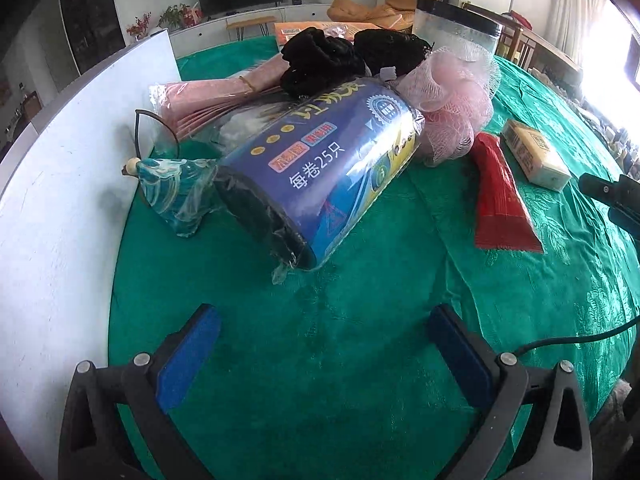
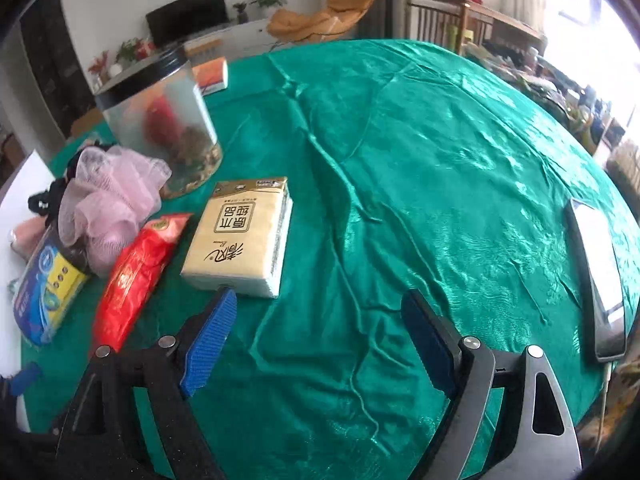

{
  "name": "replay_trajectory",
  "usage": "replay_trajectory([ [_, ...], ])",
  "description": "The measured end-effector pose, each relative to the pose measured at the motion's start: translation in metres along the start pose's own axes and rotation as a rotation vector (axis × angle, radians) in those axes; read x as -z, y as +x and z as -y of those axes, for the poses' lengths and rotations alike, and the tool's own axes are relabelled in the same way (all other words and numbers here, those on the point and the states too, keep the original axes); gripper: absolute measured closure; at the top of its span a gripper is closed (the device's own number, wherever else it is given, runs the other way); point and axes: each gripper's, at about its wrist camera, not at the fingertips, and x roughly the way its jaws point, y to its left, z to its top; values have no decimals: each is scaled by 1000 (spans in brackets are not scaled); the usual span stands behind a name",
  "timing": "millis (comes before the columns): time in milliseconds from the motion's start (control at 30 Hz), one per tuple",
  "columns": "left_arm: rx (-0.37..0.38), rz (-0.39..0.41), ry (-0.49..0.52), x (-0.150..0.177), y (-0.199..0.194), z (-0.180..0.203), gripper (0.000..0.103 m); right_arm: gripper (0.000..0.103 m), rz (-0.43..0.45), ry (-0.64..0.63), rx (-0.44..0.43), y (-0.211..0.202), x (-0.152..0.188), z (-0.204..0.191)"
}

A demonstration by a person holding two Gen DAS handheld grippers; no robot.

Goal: Organize soft objects

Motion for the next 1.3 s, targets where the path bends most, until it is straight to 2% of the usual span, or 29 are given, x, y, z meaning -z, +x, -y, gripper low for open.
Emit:
replay_trajectory([
  [33,-2,9,-3,-3,2,-1,0,16,28,35,-9,-7,0,9],
  [100,-5,34,-9,-8,6,-2,0,16,64,10,-8,-15,8,10],
  [200,-6,54,-14,-14,9,-5,0,16,10,3,-59,-13,16,3],
  [300,-4,61,-14,-16,10,-8,0,16,23,-60,-30,-14,18,-11],
  [467,-2,66,-14,-18,12,-10,0,15,-67,-137,11,8,22,-27],
  [567,-2,66,-15,-18,12,-10,0,15,-69,-179,24,9,25,-35],
  [1300,-3,67,-14,-18,12,-10,0,13,-71,-169,22,9,27,-35],
])
